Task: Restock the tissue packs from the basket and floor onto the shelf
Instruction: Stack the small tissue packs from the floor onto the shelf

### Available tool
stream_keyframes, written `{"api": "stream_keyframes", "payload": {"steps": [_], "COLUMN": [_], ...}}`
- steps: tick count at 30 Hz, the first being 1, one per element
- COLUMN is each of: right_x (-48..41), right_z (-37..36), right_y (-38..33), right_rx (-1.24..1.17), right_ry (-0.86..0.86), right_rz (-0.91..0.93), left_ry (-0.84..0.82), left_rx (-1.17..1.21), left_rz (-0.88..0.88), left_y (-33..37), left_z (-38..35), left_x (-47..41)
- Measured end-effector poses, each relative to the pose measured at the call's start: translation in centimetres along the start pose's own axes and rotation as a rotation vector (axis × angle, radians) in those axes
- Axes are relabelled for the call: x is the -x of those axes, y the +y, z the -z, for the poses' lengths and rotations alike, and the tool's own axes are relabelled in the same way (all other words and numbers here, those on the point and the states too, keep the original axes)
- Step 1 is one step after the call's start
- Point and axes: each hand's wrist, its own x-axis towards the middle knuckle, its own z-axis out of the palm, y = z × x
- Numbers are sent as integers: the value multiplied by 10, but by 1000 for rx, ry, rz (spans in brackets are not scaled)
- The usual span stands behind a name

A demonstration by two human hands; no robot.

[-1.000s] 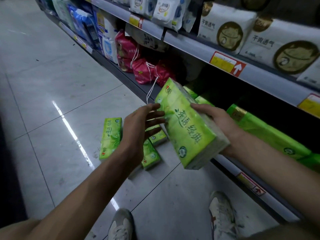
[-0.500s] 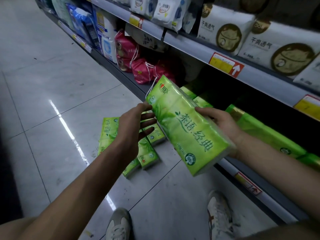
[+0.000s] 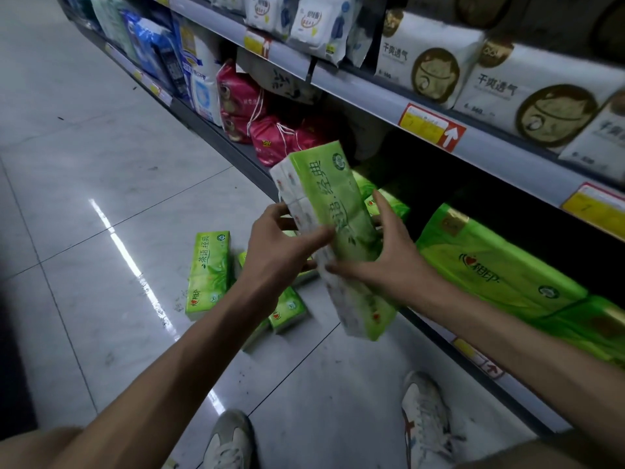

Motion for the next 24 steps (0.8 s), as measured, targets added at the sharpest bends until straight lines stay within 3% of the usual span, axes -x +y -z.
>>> {"api": "stream_keyframes", "payload": {"steps": [3, 6, 9, 13, 20, 24], "right_x": [-9, -15, -4, 0, 9, 8], "right_z": [16, 26, 28, 26, 41, 47], "right_y": [2, 9, 11, 18, 12, 10], "right_rx": [-279, -358, -290, 134, 299, 28], "right_ry": [-37, -68, -93, 189, 363, 346], "right_rz": [-63, 11, 147, 575, 663, 612], "left_ry": [-29, -110, -182, -175, -96, -60], "left_rx": [-106, -178, -195, -251, -353, -345], "left_rz": [-109, -225, -348, -577, -783, -750], "left_y": [-5, -6, -6, -10, -10, -7], "left_z": [7, 12, 11, 11, 3, 0], "left_x": [-4, -6, -4, -7, -4, -6]}}
